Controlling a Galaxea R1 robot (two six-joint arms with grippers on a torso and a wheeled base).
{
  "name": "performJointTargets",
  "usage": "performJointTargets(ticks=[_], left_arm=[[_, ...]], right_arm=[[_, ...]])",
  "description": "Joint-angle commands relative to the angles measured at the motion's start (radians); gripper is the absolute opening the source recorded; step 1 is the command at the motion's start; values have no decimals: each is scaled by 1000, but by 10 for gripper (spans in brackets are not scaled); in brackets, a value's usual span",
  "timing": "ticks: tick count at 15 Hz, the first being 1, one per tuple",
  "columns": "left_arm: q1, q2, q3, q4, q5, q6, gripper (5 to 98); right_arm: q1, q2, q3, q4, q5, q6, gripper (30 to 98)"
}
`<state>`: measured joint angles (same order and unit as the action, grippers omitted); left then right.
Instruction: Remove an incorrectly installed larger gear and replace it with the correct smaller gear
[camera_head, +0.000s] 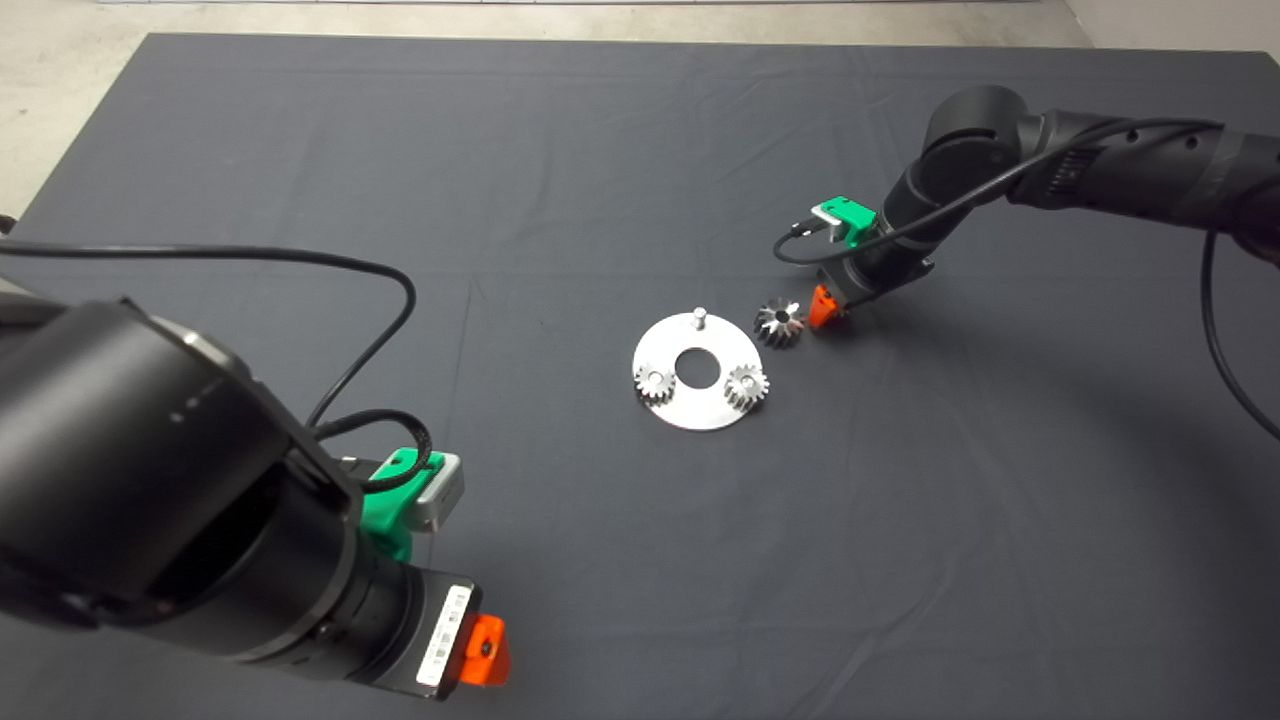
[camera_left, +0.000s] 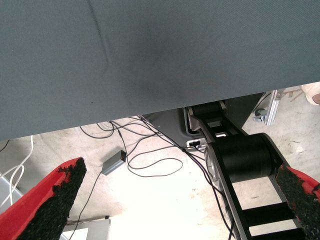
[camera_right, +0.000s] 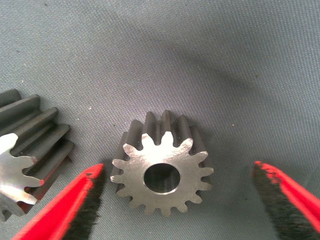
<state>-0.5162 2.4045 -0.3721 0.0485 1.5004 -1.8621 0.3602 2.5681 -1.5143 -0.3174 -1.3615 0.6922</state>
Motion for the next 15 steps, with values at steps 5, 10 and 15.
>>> performJointTargets(ticks=[5,10,15], left_arm=[[-16,2,17,-18,3,-5,981],[-16,2,18,-18,3,-5,981],[-16,2,18,-18,3,-5,981]], right_arm=[[25,-2,5,-28,10,-3,699],[25,2,-2,-28,62,-5,653],[25,-1,-4,-28,70,-5,599]])
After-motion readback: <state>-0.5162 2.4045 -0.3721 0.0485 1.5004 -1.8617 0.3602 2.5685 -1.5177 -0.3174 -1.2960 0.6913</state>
